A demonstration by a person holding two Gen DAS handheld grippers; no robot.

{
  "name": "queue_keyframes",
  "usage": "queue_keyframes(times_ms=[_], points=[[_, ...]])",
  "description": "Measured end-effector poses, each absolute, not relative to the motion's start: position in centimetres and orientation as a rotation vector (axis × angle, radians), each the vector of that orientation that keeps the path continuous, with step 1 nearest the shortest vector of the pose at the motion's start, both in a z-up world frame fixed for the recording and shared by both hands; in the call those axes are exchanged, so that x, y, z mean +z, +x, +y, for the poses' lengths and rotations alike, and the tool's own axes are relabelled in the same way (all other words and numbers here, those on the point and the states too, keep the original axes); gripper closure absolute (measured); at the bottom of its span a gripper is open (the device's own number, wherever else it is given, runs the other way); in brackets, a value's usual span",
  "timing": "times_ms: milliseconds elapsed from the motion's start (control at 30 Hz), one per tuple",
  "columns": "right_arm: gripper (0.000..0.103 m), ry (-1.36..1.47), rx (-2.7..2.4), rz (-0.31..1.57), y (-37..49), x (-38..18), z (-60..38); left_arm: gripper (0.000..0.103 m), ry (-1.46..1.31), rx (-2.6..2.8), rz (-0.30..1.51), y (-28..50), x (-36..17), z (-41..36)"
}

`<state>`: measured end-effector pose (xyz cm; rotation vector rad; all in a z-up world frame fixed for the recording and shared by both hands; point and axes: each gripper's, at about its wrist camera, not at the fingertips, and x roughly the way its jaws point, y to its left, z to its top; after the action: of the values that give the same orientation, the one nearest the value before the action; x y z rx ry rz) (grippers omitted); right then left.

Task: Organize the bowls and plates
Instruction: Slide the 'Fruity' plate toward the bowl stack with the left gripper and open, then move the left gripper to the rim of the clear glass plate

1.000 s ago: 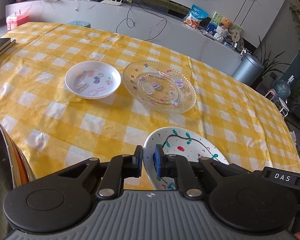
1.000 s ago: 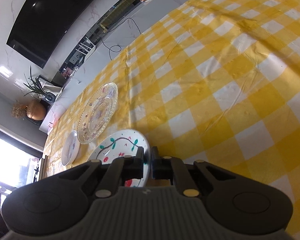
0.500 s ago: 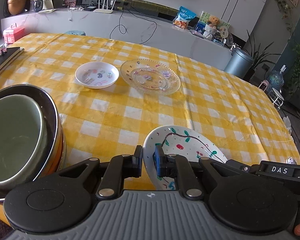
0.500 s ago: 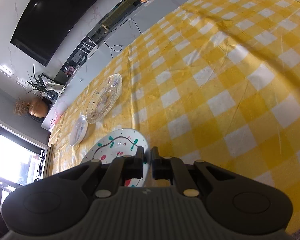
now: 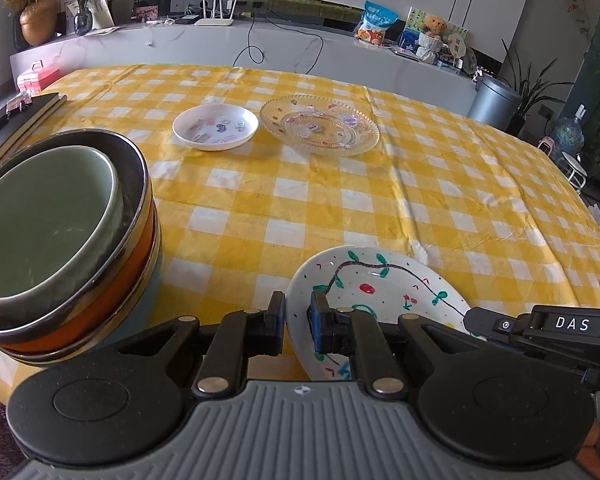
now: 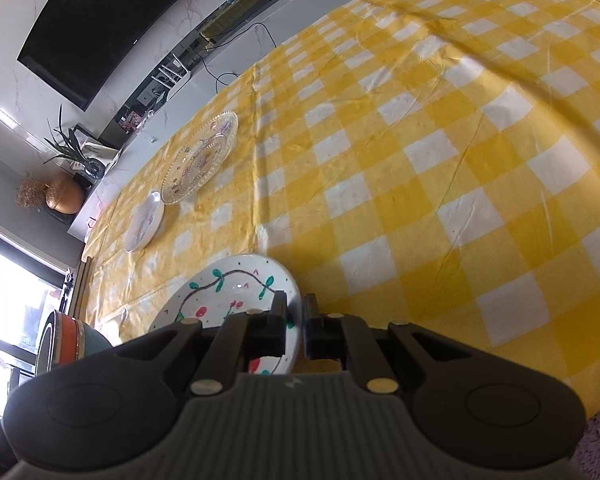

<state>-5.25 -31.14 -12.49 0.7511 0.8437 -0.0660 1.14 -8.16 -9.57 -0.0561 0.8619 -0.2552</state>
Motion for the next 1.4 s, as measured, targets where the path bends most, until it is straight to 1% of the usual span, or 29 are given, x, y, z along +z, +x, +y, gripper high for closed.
queue_keyframes(times_ms=[333,500,700,733,767,800,833,900,967,1067,1133,1400], points=[[0.096,0.657,-0.062,0.85,-4.8,-12.3,-29.6,0.088,0.003,-0.232,0.87,1.1,-10.7,-8.3],[0.094,0.578,-0.075,0.856,-4.5,-11.9,-28.7,0.088,0.023,-0.236,0.871,1.1,-10.6,-8.4],[0.091,0.566,-0.08,0.843,-4.6,-11.6,-28.7,0.088,0.008,-0.246,0.865,1.0,-10.2,-8.1],[0.09,0.551,-0.083,0.836,-4.7,-11.3,-28.6,0.087,0.007,-0.252,0.859,0.9,-10.0,-8.2],[0.089,0.539,-0.086,0.829,-4.7,-11.1,-28.5,0.084,0.005,-0.259,0.854,0.9,-9.8,-8.2],[0.083,0.531,-0.088,0.821,-4.7,-10.8,-28.5,0.081,-0.001,-0.266,0.849,0.9,-9.6,-8.2],[0.074,0.525,-0.089,0.812,-4.8,-10.6,-28.5,0.079,-0.009,-0.276,0.844,0.9,-9.3,-8.2],[0.07,0.512,-0.092,0.796,-4.8,-10.0,-28.4,0.076,-0.021,-0.293,0.84,1.1,-8.7,-8.3],[0.07,0.494,-0.097,0.788,-4.6,-9.5,-28.3,0.074,-0.041,-0.316,0.843,1.6,-8.1,-8.2],[0.069,0.487,-0.091,0.783,-4.0,-8.9,-28.4,0.073,-0.076,-0.348,0.881,2.8,-7.2,-8.2],[0.064,0.495,-0.084,0.783,-3.5,-8.5,-28.7,0.073,-0.083,-0.368,0.905,3.8,-6.4,-8.1],[0.058,0.532,-0.045,0.813,-0.1,-7.1,-29.3,0.073,-0.031,-0.459,1.006,8.9,-3.6,-8.2]])
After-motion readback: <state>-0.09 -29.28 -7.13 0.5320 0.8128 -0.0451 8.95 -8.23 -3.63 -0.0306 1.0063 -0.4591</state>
